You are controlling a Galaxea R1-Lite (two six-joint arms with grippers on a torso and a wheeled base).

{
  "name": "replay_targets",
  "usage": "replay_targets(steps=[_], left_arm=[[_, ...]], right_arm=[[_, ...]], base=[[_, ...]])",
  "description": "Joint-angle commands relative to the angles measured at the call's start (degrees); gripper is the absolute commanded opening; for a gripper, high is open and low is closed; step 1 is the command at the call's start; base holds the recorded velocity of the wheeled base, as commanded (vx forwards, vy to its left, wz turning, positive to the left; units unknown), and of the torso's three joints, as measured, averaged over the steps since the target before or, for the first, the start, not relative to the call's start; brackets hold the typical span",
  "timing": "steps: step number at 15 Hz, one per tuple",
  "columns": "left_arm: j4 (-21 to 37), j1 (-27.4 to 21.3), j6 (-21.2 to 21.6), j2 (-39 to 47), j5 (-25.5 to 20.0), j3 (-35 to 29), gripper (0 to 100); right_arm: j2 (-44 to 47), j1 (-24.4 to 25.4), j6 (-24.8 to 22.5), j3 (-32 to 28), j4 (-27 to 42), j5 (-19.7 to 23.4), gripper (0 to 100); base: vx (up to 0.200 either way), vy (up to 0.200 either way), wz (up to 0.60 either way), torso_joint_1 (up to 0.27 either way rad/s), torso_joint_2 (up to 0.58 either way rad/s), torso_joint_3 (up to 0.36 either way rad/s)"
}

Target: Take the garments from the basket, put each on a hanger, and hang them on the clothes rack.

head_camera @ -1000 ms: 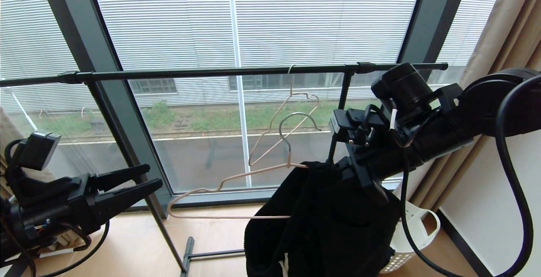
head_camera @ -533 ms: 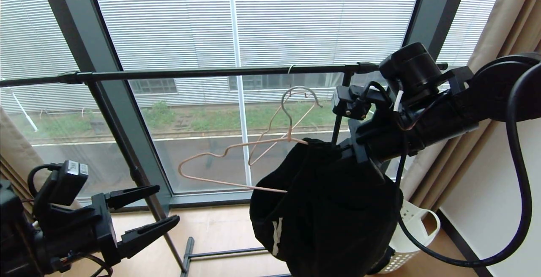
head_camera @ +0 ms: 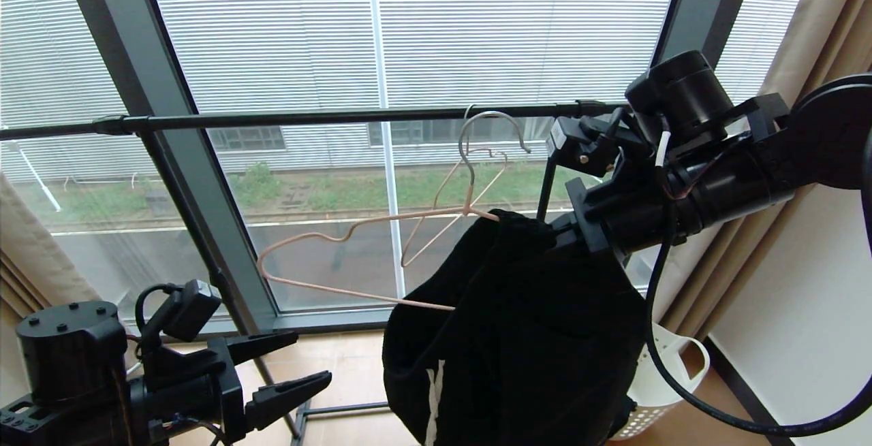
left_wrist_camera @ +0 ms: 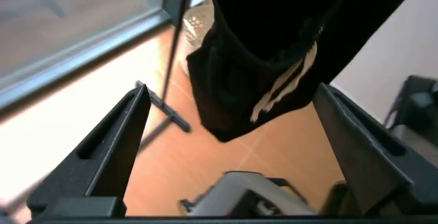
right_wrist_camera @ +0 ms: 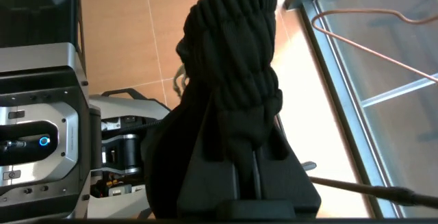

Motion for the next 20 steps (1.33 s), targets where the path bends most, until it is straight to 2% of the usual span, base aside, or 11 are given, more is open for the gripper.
replay_targets(steps=[1,4,6,7,11,15,18,20], left_arm=[[-0.04,-1.68,-3.18,2.12,-0.03,-1.29,100],[-0.39,-4.05,-6.17,3.27,1.29,-2.0,100],[-0.48,-10.56,-8.8,5.73,13.33,-3.23,100],[-1.27,-12.49,-8.89,6.78,15.35,-3.32,100],[-7.42,-13.99,-11.79,10.47,16.67,-2.88,100],[-10.93,-17.06,-11.97,13.64,21.33,-2.88,100],[-14.27,-17.85,-12.06,15.92,23.08,-2.7,100],[-14.54,-18.82,-12.06,16.54,24.75,-2.79,100]], right_arm=[[-0.29,1.07,-0.04,0.12,-0.01,0.05,0],[-0.29,2.39,-0.04,0.21,0.16,0.05,0],[-0.29,3.53,-0.04,0.21,0.16,0.05,0],[-0.29,3.62,-0.04,0.21,0.16,0.05,0],[-1.09,4.32,-0.04,0.56,0.16,0.05,0],[-1.26,4.76,-0.04,0.65,0.34,0.05,0],[-1.35,5.02,-0.04,0.65,0.34,0.05,0],[-1.26,5.02,-0.04,0.65,0.34,0.05,0]], base=[[0.0,0.0,0.0,0.0,0.0,0.0],[0.0,0.0,0.0,0.0,0.0,0.0],[0.0,0.0,0.0,0.0,0.0,0.0],[0.0,0.0,0.0,0.0,0.0,0.0],[0.0,0.0,0.0,0.0,0.0,0.0],[0.0,0.0,0.0,0.0,0.0,0.0],[0.0,0.0,0.0,0.0,0.0,0.0],[0.0,0.0,0.0,0.0,0.0,0.0]])
